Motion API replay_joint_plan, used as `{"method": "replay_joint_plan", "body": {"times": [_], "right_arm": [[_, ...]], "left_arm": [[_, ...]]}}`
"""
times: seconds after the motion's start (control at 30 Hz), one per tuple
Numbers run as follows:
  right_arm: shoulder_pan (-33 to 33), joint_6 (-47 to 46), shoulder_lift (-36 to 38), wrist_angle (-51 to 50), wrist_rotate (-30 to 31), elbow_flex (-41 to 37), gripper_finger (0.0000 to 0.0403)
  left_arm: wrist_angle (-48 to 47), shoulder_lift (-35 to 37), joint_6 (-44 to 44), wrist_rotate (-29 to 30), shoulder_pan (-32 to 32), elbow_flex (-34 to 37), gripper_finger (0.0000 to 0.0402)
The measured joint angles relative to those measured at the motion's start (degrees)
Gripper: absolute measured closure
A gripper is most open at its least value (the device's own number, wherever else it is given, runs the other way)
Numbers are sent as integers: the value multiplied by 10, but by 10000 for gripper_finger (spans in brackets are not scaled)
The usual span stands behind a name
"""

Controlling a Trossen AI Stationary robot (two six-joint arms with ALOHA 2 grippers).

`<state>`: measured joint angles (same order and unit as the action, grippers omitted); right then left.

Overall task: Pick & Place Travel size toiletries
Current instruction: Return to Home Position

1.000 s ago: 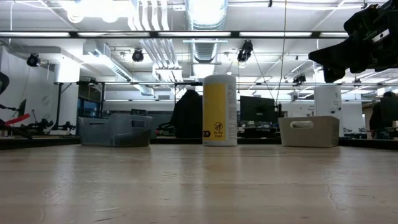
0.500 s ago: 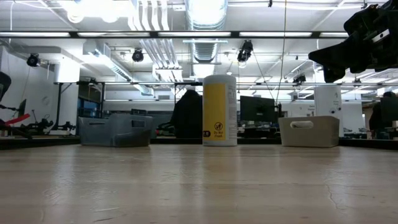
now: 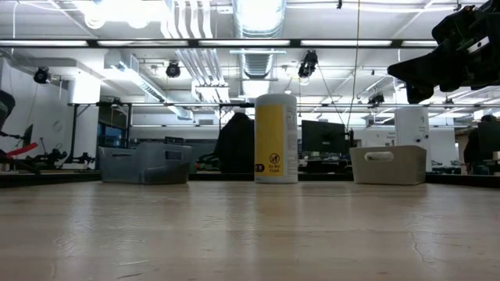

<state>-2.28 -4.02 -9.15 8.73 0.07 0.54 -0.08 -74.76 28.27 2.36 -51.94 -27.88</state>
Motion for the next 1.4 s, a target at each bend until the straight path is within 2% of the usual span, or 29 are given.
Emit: {"method": "replay_joint_plan", "body": {"times": [0.3,0.47,0.6,0.7,0.9,0.97,1.03,1.1,1.17,1.23,1.4], "right_arm": [[0,0,0,0,0,0,394],[0,0,0,0,0,0,394],[0,0,0,0,0,0,394],[0,1,0,0,0,0,394],[0,1,0,0,0,0,394],[0,0,0,0,0,0,394],[0,1,0,0,0,0,394],[0,0,0,0,0,0,394],[0,0,0,0,0,0,394],[0,1,0,0,0,0,394],[0,1,0,0,0,0,394]], "left_arm": [[-1,26,-2,-13,0,-22,284],[-1,37,-31,-11,0,-42,284],[0,40,-58,4,1,-55,284],[0,41,-59,29,1,-59,284],[0,38,-53,39,1,-55,284],[5,38,-58,70,2,-55,284],[8,45,-59,141,3,-60,285],[14,63,-59,224,3,-66,286],[24,90,-57,272,10,-66,287],[23,123,-72,272,22,-61,287],[26,225,-151,216,57,-39,287]]}}
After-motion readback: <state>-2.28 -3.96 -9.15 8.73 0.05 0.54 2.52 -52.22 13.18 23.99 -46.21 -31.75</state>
